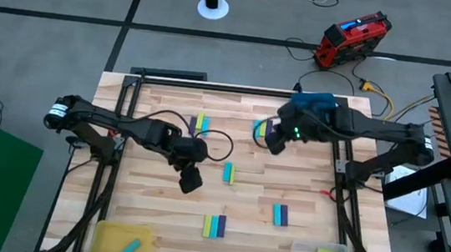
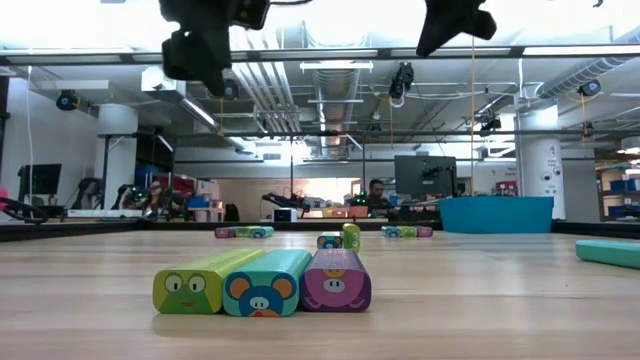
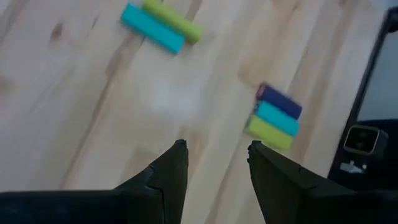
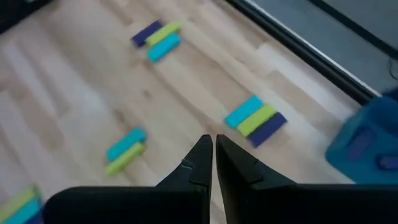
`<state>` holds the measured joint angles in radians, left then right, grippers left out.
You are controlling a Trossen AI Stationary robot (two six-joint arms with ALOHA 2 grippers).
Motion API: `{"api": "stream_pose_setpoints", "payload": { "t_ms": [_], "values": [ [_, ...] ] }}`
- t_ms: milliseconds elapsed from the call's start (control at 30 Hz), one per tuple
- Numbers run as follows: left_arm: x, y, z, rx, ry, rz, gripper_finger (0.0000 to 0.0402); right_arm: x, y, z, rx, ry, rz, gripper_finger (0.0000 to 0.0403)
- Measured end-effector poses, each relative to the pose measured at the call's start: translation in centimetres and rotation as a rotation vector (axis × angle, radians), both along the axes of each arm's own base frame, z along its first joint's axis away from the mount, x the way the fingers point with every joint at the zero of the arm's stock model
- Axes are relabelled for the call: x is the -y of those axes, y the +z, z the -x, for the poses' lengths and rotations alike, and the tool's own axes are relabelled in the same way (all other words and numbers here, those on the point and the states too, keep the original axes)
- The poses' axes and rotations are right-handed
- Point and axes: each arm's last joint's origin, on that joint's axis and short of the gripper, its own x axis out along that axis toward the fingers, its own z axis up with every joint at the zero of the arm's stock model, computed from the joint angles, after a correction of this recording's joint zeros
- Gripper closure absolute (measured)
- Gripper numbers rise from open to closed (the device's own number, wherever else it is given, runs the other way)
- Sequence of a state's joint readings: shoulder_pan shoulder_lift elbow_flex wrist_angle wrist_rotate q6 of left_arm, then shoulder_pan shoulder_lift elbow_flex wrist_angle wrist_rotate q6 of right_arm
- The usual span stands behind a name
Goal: Sort blocks
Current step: Put the green block into the transparent bin
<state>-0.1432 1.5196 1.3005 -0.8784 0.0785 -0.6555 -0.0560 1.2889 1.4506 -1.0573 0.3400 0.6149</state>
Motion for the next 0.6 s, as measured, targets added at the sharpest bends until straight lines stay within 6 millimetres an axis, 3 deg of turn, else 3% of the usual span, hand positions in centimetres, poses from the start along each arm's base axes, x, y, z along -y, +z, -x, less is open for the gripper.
{"api": "stream_pose_setpoints", "payload": {
  "t_ms": [167, 300, 600],
  "values": [
    [-0.2, -0.1, -0.9, 0.083, 0.049, -0.046, 0.0255, 2.3, -0.1, 0.4, -0.001, -0.103, -0.022, 0.0390],
    [-0.3, -0.5, -1.4, 0.076, 0.145, -0.040, 0.0255, 3.5, -0.3, 0.6, -0.018, -0.065, -0.066, 0.0390],
    [3.9, -0.5, -0.7, -0.085, 0.353, 0.396, 0.0256, 4.6, -2.5, 0.9, -0.159, 0.098, -0.007, 0.0390]
  ]
}}
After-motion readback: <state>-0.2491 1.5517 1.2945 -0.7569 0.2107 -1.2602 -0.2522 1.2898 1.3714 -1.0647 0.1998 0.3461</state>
